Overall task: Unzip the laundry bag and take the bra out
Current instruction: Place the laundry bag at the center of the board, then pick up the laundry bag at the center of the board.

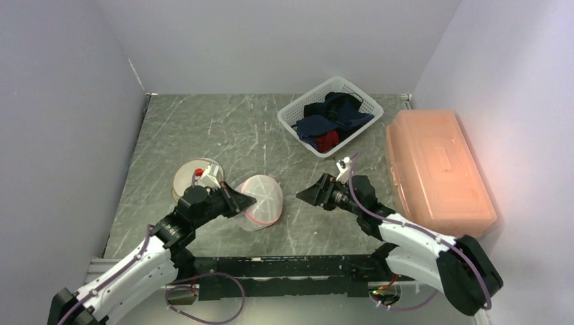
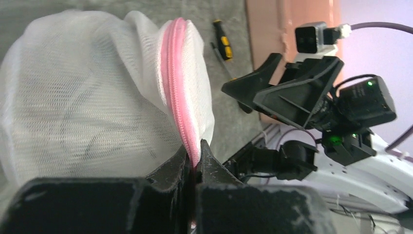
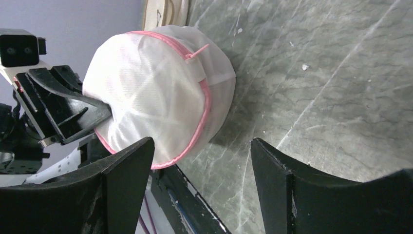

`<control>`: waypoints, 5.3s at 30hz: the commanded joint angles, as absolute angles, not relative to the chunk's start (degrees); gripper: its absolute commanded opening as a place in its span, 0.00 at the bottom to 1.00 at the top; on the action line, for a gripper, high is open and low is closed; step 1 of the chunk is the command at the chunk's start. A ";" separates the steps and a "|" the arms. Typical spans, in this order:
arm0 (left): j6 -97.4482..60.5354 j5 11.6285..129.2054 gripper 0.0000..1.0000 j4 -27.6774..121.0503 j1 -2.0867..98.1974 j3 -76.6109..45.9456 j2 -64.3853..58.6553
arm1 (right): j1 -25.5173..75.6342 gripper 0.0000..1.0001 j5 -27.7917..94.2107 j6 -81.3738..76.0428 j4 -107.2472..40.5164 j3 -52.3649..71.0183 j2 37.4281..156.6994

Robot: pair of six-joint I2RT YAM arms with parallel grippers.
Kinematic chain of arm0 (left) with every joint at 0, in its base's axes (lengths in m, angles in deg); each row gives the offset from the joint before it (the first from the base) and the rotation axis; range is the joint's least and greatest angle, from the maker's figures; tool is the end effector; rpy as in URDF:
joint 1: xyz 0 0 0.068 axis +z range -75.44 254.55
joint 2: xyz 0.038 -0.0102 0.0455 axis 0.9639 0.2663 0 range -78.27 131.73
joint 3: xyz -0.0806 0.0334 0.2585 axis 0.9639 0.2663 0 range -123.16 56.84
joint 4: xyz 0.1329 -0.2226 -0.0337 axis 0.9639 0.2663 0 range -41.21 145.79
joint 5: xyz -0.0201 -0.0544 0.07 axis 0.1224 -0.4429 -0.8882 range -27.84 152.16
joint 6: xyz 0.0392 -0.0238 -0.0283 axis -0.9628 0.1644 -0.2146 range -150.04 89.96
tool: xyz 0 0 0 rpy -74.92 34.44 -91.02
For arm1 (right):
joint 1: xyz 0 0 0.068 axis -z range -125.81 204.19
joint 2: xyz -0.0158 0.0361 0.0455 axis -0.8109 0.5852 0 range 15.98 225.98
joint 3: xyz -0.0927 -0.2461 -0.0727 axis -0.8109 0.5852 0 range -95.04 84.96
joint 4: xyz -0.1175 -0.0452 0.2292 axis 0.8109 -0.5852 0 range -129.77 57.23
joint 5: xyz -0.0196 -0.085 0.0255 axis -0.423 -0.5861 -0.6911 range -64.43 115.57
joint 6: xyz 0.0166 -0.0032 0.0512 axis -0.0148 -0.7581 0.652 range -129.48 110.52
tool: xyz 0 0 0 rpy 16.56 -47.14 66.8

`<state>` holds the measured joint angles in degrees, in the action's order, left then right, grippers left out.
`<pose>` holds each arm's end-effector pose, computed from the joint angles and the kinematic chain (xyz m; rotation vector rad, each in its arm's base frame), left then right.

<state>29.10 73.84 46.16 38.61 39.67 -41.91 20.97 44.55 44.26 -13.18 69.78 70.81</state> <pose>0.1276 -0.1013 0.2152 -0.2619 2.0638 -1.2845 0.1576 0.1171 0.1822 0.1342 2.1374 1.2818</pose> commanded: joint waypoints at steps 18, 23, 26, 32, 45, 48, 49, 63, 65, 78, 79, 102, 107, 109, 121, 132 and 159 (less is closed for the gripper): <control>27.56 56.43 0.10 82.59 38.79 31.04 -52.66 | 8.80 0.65 45.52 50.41 8.26 51.72 107.02; 27.29 57.09 0.03 82.59 38.74 31.22 -54.44 | 7.56 0.66 47.25 53.78 13.09 49.82 113.13; 26.53 58.46 0.03 80.74 38.78 31.29 -55.81 | 7.02 0.66 47.60 55.46 16.28 50.05 114.62; 24.15 65.79 0.03 67.52 38.82 29.26 -50.73 | 7.08 0.68 39.70 49.48 10.23 54.89 102.42; 36.51 82.75 0.04 22.75 36.85 33.36 -27.59 | 13.69 0.75 25.84 36.50 -23.95 62.33 60.17; 35.30 79.34 0.04 28.51 36.90 35.94 -34.86 | 13.96 0.75 26.98 37.60 -22.86 65.08 59.28; 34.92 77.87 0.12 32.83 36.86 36.54 -37.97 | 13.95 0.75 27.63 37.98 -21.90 65.91 59.67; 28.57 59.46 0.93 85.88 36.85 27.33 -53.55 | 13.78 0.75 34.83 40.21 -10.93 66.31 72.47; 25.43 60.12 0.93 87.07 36.85 23.54 -48.18 | 13.67 0.74 35.71 40.99 -9.39 66.24 74.47; 8.86 61.62 0.78 97.72 31.28 -2.44 -18.94 | 13.28 0.74 30.42 38.48 -17.66 66.14 68.91; 8.49 61.63 0.77 98.21 29.61 -3.81 -16.86 | 13.30 0.74 30.02 38.30 -18.44 66.36 67.97; 28.48 52.16 0.69 91.87 8.44 0.16 -3.56 | 13.63 0.75 28.99 36.95 -25.65 69.93 56.18; 30.19 47.35 0.60 90.44 8.42 1.52 -3.56 | 13.59 0.75 29.39 37.15 -26.57 70.51 53.84; 30.40 46.05 0.54 89.78 8.42 1.71 -2.99 | 13.66 0.75 29.60 37.12 -26.82 70.79 53.02; 10.73 46.35 0.03 88.98 8.53 -3.49 -13.63 | 24.05 0.89 44.15 33.73 -28.07 64.29 51.73; -18.68 79.37 0.03 88.18 8.57 -11.61 -29.38 | 34.08 0.91 75.77 43.05 4.40 63.34 47.60; -26.83 105.47 0.03 90.45 8.64 -17.94 -20.87 | 19.80 0.86 78.34 16.86 -12.48 46.77 58.25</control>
<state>-24.56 101.66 91.49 8.73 -14.89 -20.71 20.06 78.30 26.35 -5.96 50.11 58.42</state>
